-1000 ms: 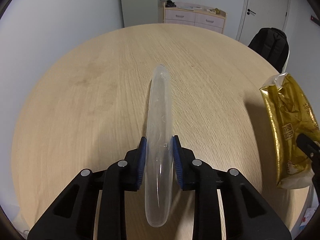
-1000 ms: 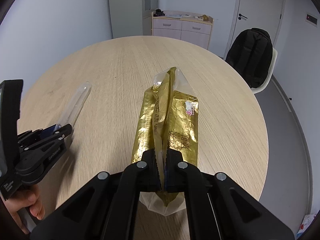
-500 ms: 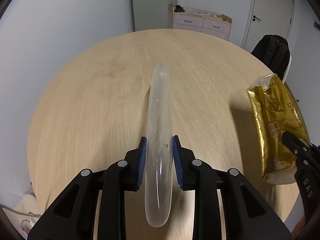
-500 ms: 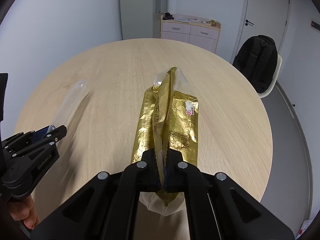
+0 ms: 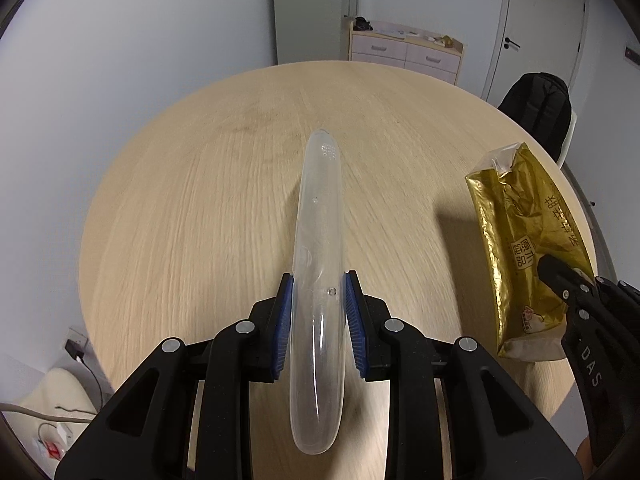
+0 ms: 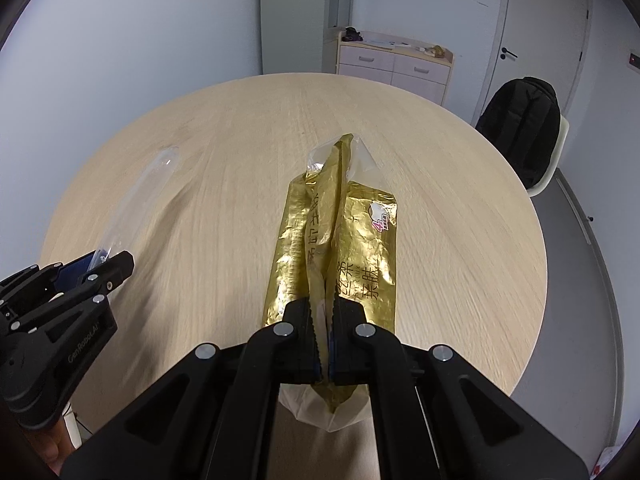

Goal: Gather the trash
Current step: 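Carry the clear tube and gold foil bag down over the black trash bin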

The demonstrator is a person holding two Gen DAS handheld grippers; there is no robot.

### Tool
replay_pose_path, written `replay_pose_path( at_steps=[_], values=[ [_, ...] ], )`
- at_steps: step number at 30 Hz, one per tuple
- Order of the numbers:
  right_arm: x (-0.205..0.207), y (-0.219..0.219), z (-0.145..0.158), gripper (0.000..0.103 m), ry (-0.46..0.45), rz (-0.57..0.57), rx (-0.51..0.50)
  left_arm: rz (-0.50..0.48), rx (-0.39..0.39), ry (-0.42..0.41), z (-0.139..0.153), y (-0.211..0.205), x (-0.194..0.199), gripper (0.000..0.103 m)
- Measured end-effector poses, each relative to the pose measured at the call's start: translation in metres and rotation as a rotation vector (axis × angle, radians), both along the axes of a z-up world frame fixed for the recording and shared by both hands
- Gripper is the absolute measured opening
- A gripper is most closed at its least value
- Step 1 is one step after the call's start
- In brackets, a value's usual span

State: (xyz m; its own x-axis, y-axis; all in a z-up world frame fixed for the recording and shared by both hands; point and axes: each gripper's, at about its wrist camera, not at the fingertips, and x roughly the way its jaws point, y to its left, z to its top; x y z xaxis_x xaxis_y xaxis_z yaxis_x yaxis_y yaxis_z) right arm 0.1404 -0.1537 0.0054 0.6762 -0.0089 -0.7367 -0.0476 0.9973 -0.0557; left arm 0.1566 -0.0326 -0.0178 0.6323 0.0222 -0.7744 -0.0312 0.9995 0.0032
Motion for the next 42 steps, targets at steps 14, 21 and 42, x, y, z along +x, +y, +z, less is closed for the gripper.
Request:
replay_pose_path(
  at_steps=[14,21,42],
  values=[
    [-0.087,0.01,-0.003,0.001,-0.014,0.021,0.029,0.017,-0.032,-0.035,-0.001,0.021,-0.108,0.025],
    [-0.154,0.011,-0.006,0.001,-0.049,0.039,0.035,0.031,-0.043,-0.072,0.001,0.027,-0.17,0.025],
    [-0.259,-0.009,-0.029,0.001,-0.091,0.027,0.074,0.022,-0.045,-0.118,-0.025,0.017,-0.277,0.025]
  ],
)
